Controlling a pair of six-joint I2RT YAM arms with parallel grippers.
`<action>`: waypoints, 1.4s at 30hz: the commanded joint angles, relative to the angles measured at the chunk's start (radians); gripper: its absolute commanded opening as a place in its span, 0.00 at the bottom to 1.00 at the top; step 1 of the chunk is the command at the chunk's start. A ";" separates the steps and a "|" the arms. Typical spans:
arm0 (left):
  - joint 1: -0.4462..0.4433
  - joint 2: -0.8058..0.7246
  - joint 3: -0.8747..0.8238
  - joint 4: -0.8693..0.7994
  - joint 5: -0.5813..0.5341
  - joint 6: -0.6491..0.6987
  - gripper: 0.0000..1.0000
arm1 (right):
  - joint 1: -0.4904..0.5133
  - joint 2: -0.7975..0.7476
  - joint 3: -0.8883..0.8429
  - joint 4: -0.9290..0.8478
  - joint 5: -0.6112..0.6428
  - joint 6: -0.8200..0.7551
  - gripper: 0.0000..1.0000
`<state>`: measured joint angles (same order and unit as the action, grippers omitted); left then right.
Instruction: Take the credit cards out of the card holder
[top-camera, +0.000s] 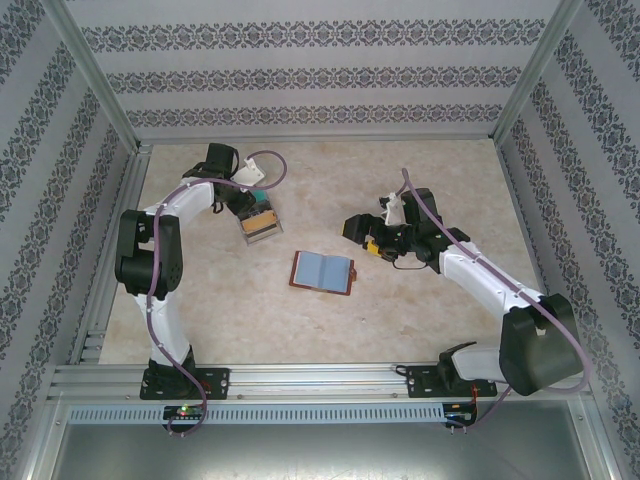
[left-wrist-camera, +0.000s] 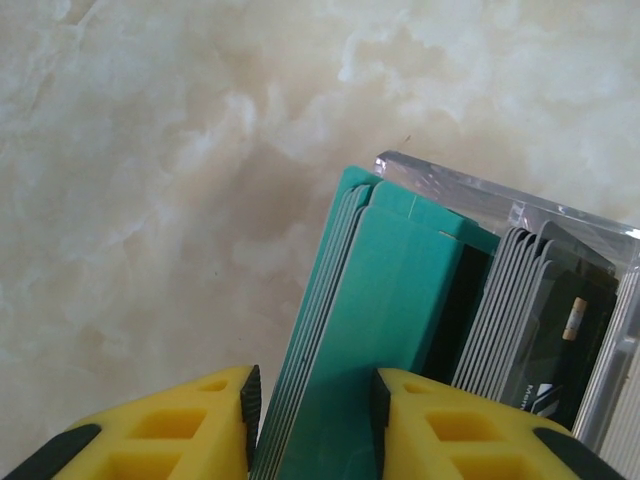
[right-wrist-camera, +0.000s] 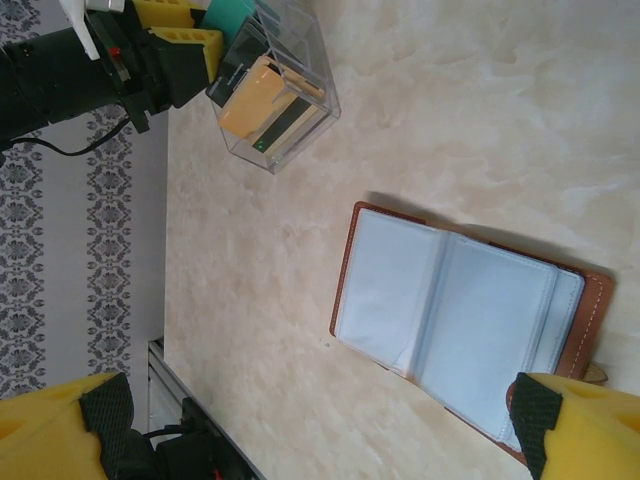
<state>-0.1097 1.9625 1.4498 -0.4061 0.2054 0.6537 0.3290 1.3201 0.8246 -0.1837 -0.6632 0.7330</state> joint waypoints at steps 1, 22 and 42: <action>0.006 0.023 0.025 -0.050 -0.012 0.017 0.35 | -0.006 0.011 0.025 0.010 -0.018 -0.008 0.98; 0.005 -0.166 0.015 -0.081 0.127 -0.052 0.54 | -0.011 0.010 0.037 0.016 -0.015 -0.013 0.98; 0.009 -0.918 -0.527 0.220 -0.197 -0.805 0.99 | -0.130 -0.276 -0.010 -0.196 0.522 -0.255 0.98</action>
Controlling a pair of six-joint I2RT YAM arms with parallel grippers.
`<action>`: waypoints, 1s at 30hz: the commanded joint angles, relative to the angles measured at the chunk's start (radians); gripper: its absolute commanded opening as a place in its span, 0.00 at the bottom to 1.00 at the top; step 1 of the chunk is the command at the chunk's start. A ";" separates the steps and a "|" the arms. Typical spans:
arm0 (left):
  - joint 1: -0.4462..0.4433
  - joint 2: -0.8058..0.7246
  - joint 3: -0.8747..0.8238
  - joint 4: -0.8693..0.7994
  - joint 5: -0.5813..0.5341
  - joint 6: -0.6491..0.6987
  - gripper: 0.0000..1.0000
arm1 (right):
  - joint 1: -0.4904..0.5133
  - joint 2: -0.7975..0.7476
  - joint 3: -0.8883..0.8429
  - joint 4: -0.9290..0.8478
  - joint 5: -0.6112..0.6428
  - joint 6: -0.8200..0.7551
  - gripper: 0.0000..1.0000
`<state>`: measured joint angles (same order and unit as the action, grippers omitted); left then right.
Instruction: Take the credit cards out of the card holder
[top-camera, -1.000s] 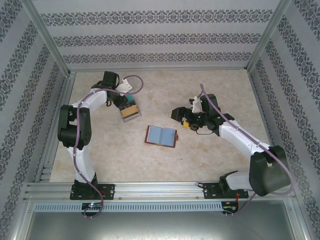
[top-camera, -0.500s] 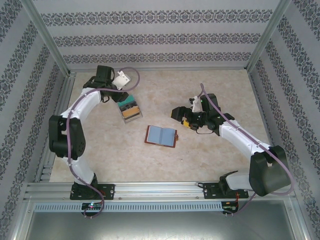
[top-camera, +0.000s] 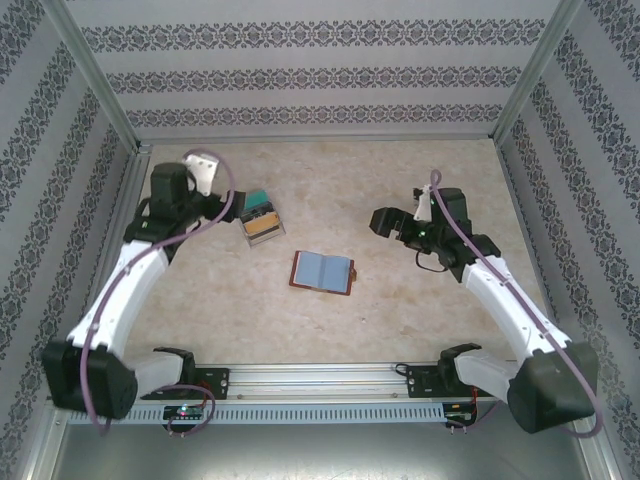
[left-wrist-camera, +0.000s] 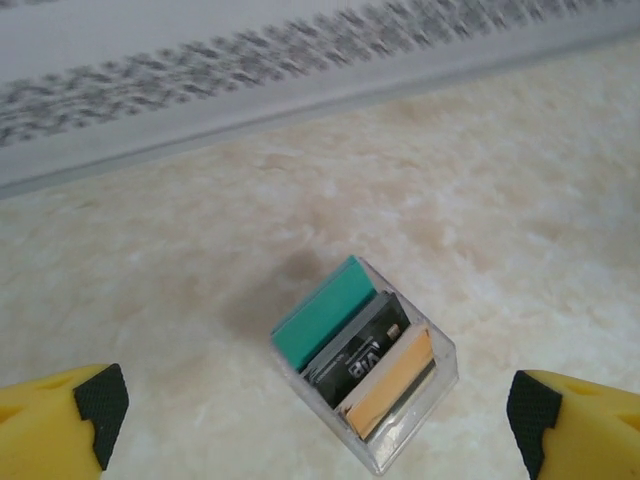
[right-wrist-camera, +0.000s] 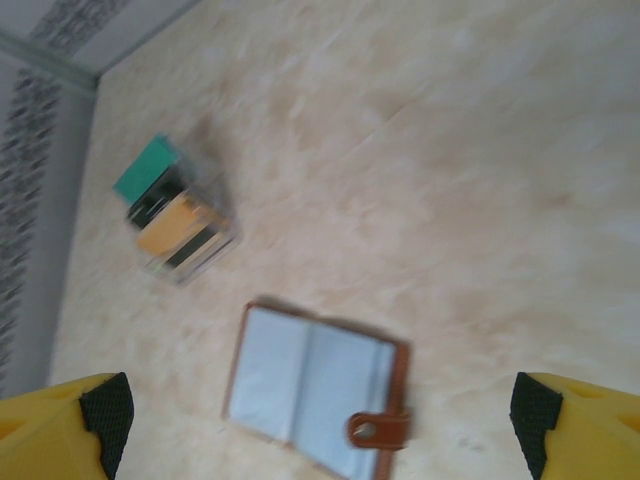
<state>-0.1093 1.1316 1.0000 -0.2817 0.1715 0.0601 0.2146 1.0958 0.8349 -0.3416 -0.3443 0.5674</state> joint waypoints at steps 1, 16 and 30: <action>0.008 -0.120 -0.108 0.091 -0.208 -0.247 1.00 | -0.018 -0.072 -0.035 -0.030 0.246 -0.109 0.98; 0.012 -0.194 -0.582 0.398 -0.561 -0.312 0.99 | -0.052 -0.113 -0.375 0.543 0.773 -0.443 0.98; 0.076 0.285 -0.512 0.813 -0.427 -0.167 0.99 | -0.094 0.302 -0.362 0.965 0.738 -0.522 0.98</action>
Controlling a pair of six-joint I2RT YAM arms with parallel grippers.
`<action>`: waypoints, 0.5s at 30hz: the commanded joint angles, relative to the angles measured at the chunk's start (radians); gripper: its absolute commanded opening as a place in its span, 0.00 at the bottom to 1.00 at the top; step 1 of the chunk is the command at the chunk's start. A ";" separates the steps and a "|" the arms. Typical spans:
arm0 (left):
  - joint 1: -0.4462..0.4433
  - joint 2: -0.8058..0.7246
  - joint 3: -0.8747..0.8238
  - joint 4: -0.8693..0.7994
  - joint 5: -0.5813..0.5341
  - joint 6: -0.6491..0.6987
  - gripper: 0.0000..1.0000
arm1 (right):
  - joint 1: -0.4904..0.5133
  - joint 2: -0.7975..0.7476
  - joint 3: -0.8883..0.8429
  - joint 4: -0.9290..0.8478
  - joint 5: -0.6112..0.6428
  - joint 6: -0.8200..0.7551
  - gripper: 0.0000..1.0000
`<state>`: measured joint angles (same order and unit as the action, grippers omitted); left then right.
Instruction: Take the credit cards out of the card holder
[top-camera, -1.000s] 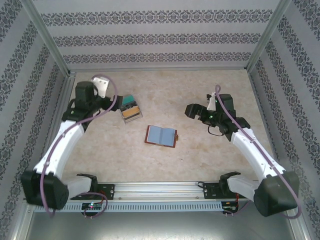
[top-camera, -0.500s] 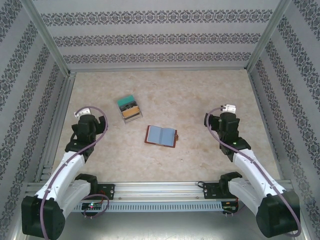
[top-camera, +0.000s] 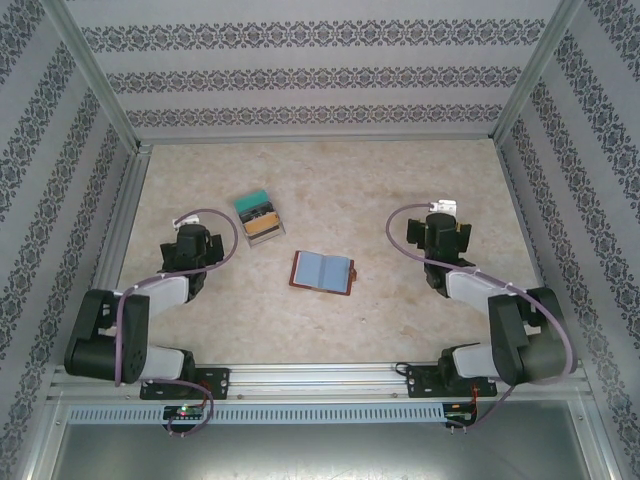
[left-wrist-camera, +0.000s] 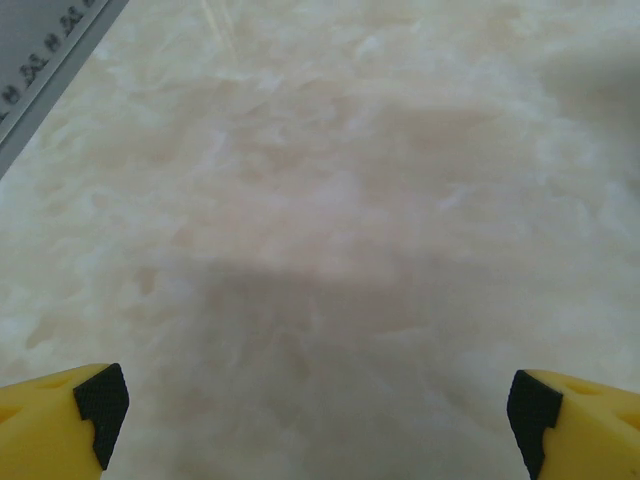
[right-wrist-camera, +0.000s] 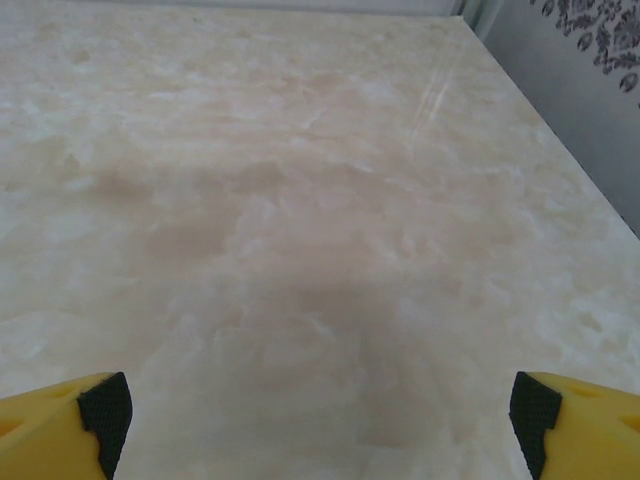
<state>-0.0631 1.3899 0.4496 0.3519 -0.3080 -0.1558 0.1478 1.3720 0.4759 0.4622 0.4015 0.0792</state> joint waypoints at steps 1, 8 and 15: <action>0.042 0.043 0.043 0.200 0.058 0.049 0.99 | -0.037 0.021 0.003 0.142 -0.022 -0.032 0.98; 0.074 0.097 0.000 0.347 0.209 0.090 0.99 | -0.109 0.083 -0.052 0.312 -0.193 -0.014 0.98; 0.074 0.175 -0.063 0.541 0.274 0.119 0.99 | -0.119 0.137 -0.101 0.453 -0.275 -0.033 0.98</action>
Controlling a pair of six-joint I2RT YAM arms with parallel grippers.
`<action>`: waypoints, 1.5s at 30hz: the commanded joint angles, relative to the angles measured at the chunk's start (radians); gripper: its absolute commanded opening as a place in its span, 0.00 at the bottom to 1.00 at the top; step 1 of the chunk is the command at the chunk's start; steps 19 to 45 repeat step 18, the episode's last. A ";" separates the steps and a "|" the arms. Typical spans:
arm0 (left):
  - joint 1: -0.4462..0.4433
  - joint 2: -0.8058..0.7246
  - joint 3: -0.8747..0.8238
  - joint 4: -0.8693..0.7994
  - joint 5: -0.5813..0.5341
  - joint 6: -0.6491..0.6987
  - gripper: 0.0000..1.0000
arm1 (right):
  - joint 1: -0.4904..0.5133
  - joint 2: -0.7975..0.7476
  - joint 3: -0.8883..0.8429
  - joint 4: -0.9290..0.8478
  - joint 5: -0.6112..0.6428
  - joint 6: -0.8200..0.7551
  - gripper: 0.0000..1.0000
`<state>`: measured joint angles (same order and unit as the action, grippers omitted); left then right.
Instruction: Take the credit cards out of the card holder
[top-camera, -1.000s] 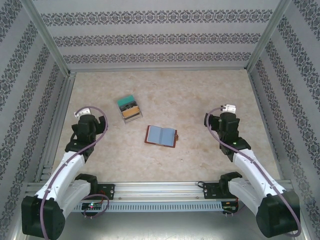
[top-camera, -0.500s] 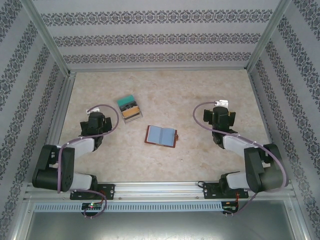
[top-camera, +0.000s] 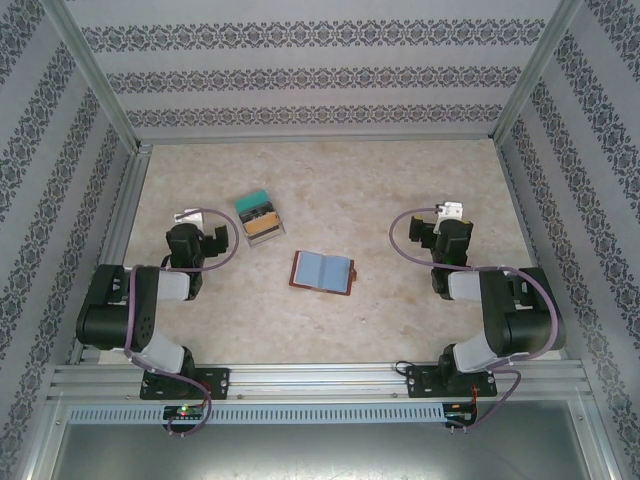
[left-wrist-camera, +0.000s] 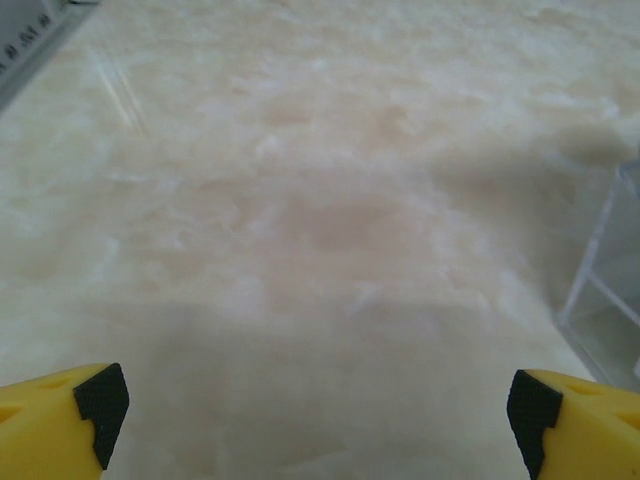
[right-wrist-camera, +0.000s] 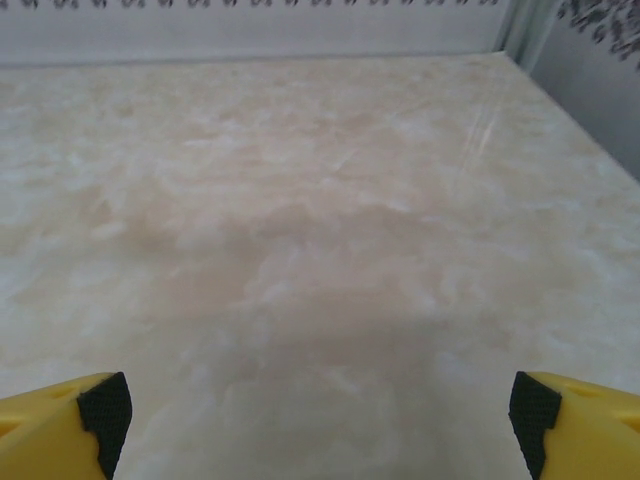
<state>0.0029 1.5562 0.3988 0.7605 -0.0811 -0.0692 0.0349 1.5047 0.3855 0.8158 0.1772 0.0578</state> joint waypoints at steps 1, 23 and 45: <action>0.008 -0.005 -0.001 0.082 0.047 0.031 0.99 | -0.006 0.009 -0.014 0.113 -0.050 -0.011 0.98; -0.001 0.003 0.019 0.060 0.098 0.064 0.99 | -0.005 -0.001 -0.010 0.086 -0.050 -0.014 0.98; -0.001 0.003 0.019 0.060 0.098 0.064 0.99 | -0.005 -0.001 -0.010 0.086 -0.050 -0.014 0.98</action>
